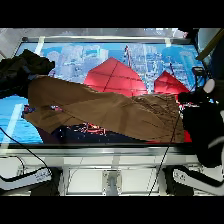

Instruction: Fold the clothes and pants, and hang the long-sleeved shirts on hangers.

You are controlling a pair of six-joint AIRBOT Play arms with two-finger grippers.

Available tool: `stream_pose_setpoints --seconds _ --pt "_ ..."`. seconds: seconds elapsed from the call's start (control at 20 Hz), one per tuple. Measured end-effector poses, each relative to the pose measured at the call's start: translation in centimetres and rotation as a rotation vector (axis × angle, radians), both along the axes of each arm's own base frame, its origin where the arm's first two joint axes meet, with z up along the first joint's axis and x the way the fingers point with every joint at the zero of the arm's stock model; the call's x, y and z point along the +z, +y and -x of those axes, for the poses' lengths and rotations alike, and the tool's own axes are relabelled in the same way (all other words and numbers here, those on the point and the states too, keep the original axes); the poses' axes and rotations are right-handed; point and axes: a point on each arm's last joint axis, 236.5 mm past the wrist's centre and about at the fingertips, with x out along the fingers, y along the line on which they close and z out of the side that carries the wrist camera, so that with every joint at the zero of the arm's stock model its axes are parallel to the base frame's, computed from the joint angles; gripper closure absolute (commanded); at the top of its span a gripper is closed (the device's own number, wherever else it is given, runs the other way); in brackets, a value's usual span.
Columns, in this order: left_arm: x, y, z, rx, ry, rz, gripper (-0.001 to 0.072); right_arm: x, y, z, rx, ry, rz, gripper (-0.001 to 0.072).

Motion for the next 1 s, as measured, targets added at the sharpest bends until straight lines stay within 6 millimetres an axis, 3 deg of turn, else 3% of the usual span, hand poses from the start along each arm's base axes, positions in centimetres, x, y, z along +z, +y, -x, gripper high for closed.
stream_pose_setpoints --seconds 0.3,0.5,0.6,0.65,0.7,0.75,0.9,1.0 --pt "-0.1 0.5 0.7 -0.012 0.018 -0.050 0.0698 -6.4 -0.4 -6.9 -0.018 0.036 -0.153 0.0229" --pt "-0.2 0.7 0.9 -0.013 0.023 -0.064 0.0698 -8.9 -0.6 -8.1 -0.041 0.054 -0.254 0.0231" --pt "-0.2 0.8 0.9 -0.013 0.025 -0.067 0.0698 -9.4 -0.3 -8.4 -0.028 0.055 -0.288 0.0268" --pt "-0.2 0.8 0.9 -0.013 0.025 -0.068 0.0698 -9.7 0.2 -8.5 -0.017 0.057 -0.313 0.0316" --pt "-0.3 0.8 0.9 -0.013 0.025 -0.069 0.0698 -9.7 0.9 -8.7 0.000 0.054 -0.346 0.0559" --pt "-0.3 0.8 0.9 -0.013 0.026 -0.070 0.0698 -9.6 1.8 -8.8 0.018 0.048 -0.386 0.0669" --pt "-0.1 1.3 1.0 0.001 0.024 -0.066 0.0698 -8.2 3.8 -9.3 0.064 0.024 -0.473 0.0678" --pt "0.7 2.3 0.9 0.030 0.013 -0.061 0.0699 -5.5 4.0 -10.4 0.094 -0.029 -0.488 0.0679"
